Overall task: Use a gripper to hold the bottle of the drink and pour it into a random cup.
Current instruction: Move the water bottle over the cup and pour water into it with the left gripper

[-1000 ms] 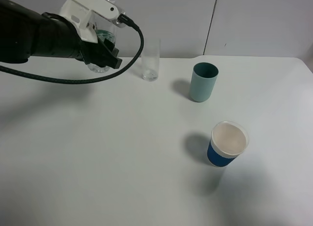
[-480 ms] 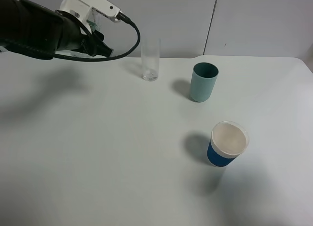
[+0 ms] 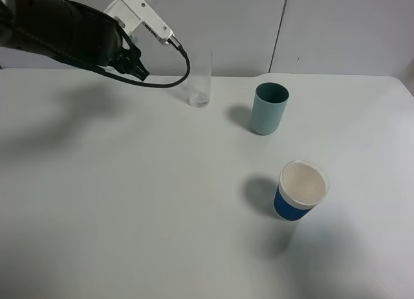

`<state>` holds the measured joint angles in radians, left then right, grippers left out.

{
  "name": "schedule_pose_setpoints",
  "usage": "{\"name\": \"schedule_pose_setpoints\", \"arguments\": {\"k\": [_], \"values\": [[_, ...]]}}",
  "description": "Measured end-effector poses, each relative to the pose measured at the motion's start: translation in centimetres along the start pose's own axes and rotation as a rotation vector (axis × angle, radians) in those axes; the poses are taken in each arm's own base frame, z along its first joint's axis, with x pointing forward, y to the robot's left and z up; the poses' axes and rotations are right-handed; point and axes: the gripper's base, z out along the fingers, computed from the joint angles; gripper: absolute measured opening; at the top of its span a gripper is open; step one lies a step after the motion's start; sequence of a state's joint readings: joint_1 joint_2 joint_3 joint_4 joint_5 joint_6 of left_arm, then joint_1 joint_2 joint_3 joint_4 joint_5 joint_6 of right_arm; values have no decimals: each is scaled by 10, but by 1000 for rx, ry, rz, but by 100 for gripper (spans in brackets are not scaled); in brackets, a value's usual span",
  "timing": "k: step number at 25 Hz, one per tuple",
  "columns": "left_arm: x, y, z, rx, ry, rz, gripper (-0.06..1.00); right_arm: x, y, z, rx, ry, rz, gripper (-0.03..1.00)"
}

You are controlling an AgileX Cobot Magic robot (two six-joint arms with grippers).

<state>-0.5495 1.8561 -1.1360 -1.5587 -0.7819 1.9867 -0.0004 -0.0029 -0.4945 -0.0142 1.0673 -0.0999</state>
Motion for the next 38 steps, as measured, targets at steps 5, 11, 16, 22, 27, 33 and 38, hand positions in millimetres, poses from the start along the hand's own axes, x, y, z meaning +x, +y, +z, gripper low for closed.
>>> {"name": "schedule_pose_setpoints", "arguments": {"k": [5, 11, 16, 22, 27, 33, 38], "values": [[-11, -1, 5, -33, 28, 18, 54, 0, 0, 0, 0, 0, 0, 74], [-22, -9, 7, -66, 30, 35, 54, 0, 0, 0, 0, 0, 0, 74], [-33, -23, 15, -95, 37, 67, 54, 0, 0, 0, 0, 0, 0, 74], [-43, -38, 21, -110, 33, 87, 54, 0, 0, 0, 0, 0, 0, 74], [-48, -42, 19, -106, 24, 214, 54, 0, 0, 0, 0, 0, 0, 74], [-50, -46, 19, -77, -1, 280, 54, 0, 0, 0, 0, 0, 0, 74], [-52, -46, 20, -92, -31, 276, 54, 0, 0, 0, 0, 0, 0, 74]]}}
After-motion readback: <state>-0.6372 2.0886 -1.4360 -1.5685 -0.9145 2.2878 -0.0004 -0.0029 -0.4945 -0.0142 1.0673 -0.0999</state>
